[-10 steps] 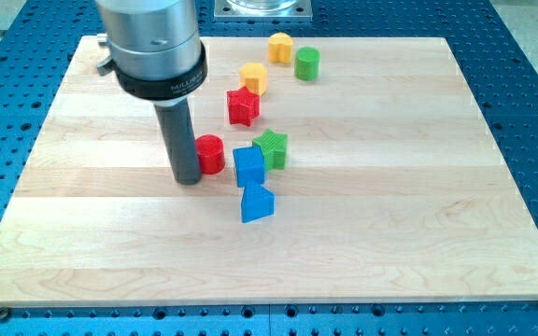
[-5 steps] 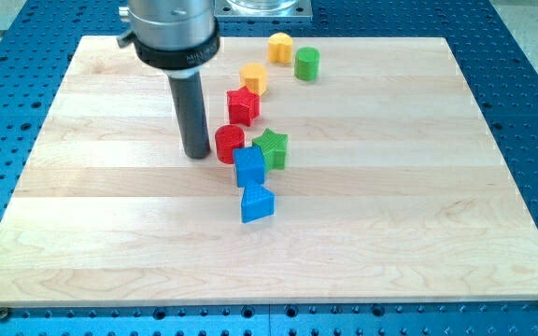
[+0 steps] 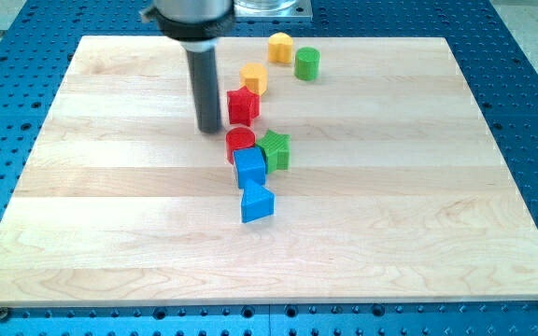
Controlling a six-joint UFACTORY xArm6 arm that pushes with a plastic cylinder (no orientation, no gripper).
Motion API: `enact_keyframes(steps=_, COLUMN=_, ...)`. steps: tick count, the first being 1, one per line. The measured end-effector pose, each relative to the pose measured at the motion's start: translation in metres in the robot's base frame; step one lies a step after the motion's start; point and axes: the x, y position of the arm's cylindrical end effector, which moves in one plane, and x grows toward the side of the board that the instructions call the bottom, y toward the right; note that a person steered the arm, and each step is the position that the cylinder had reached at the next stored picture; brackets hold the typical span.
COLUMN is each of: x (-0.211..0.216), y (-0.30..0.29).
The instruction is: Move the red blocks to the green star
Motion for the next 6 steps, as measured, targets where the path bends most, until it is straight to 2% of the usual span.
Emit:
enact_keyframes(steps=1, x=-0.036, y=0.014)
enact_keyframes(steps=2, x=-0.035, y=0.044)
enact_keyframes(steps=6, x=0.007, y=0.084)
